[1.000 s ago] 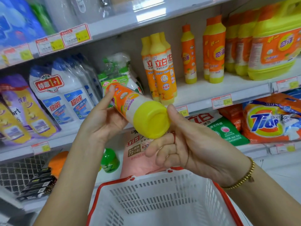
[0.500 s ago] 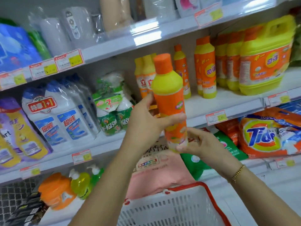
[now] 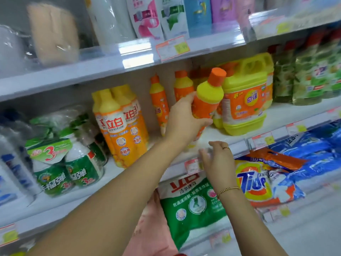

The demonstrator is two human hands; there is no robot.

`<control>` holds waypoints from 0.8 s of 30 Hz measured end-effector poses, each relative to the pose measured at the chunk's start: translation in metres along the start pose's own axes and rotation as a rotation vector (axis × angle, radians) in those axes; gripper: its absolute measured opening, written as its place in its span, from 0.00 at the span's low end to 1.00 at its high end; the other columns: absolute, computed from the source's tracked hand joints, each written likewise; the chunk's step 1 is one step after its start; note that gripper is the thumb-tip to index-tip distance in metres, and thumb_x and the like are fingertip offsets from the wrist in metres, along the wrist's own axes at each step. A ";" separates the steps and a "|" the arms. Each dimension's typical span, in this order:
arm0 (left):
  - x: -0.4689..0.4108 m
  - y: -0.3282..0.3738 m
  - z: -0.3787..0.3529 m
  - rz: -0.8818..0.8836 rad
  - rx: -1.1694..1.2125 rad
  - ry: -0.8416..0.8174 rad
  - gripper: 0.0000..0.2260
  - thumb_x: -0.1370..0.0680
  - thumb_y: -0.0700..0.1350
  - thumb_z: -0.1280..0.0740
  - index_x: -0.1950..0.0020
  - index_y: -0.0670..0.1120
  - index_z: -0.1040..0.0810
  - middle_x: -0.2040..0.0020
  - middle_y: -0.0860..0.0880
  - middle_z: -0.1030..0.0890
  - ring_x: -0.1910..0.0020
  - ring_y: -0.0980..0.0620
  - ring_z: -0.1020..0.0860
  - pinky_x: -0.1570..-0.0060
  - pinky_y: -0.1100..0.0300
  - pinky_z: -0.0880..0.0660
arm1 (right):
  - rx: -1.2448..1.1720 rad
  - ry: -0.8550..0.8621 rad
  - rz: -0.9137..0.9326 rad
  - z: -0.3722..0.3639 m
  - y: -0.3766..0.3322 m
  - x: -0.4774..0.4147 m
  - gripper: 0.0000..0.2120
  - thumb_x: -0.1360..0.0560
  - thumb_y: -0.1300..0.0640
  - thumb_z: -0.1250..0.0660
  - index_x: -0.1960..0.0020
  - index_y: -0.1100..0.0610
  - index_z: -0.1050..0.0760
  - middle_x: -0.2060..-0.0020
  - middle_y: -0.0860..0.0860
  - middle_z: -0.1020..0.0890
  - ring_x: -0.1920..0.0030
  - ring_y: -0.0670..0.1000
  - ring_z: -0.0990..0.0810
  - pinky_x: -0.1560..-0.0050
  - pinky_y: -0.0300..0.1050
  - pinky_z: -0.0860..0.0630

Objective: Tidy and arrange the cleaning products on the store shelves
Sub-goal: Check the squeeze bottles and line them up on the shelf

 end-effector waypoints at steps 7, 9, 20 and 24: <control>-0.043 -0.021 -0.029 0.141 0.081 -0.046 0.25 0.36 0.46 0.19 0.42 0.45 0.21 0.46 0.48 0.17 0.49 0.52 0.19 0.46 0.56 0.23 | -0.131 0.206 0.008 -0.009 0.007 -0.007 0.29 0.23 0.42 0.41 0.31 0.62 0.32 0.29 0.59 0.37 0.28 0.56 0.39 0.31 0.49 0.37; -0.054 -0.034 -0.029 0.210 0.103 -0.079 0.24 0.36 0.49 0.19 0.43 0.46 0.20 0.46 0.48 0.17 0.49 0.51 0.19 0.46 0.51 0.21 | -0.153 0.189 0.020 -0.009 0.009 -0.015 0.32 0.23 0.40 0.42 0.28 0.61 0.36 0.28 0.58 0.37 0.27 0.56 0.41 0.29 0.53 0.38; -0.037 -0.088 -0.039 0.207 0.176 0.124 0.19 0.24 0.56 0.32 0.39 0.47 0.24 0.45 0.50 0.19 0.45 0.53 0.21 0.43 0.57 0.25 | 0.064 0.141 0.161 -0.018 0.022 -0.067 0.17 0.28 0.43 0.32 0.49 0.55 0.27 0.56 0.53 0.19 0.55 0.56 0.26 0.55 0.46 0.36; -0.064 -0.148 -0.022 0.444 -0.022 0.379 0.31 0.29 0.49 0.28 0.30 0.42 0.34 0.37 0.40 0.25 0.38 0.41 0.25 0.39 0.49 0.28 | 0.033 0.230 0.196 -0.030 0.030 -0.067 0.19 0.27 0.38 0.37 0.51 0.54 0.27 0.58 0.49 0.20 0.61 0.49 0.31 0.51 0.44 0.35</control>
Point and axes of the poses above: each hand's wrist, its own x-axis away from the middle knuckle, its own z-axis out of the back of the hand, y = z × x, the point moved 1 cm from there along -x, towards the middle knuckle
